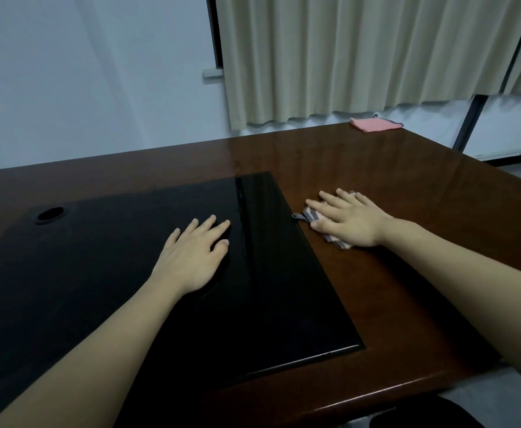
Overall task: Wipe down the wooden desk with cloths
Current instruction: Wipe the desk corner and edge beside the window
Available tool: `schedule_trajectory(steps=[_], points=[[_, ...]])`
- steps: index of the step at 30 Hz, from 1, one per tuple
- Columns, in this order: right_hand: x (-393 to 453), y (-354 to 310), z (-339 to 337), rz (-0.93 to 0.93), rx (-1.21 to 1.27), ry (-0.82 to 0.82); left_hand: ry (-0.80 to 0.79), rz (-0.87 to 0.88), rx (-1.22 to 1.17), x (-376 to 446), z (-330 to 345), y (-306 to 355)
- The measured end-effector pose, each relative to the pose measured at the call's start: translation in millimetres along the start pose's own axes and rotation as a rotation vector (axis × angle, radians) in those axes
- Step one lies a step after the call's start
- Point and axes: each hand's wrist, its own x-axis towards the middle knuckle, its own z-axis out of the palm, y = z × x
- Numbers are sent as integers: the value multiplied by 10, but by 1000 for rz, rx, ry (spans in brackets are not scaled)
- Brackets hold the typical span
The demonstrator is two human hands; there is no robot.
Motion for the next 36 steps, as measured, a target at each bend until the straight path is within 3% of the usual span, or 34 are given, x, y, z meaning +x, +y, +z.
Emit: schedule_trajectory(steps=[4,10,13,17,24,36], points=[[144,-221,-26,27,10,-11,13,20,-21,-27,-19,23],[-700,-614,71,-302,-72,-32,29,107,84,-3,-84,49],[-1017,-516,160,-378,-36,-47,13,114,18,60,-127,201],[-835,-209,90,-303,-28,-60,15,130,-105,175,-138,545],[-37,190,-33,43,17,-18,-48,117,-130,416,63,970],[-1059,86,158,-297,-45,-72,-53,103,-13,522,219,1002]])
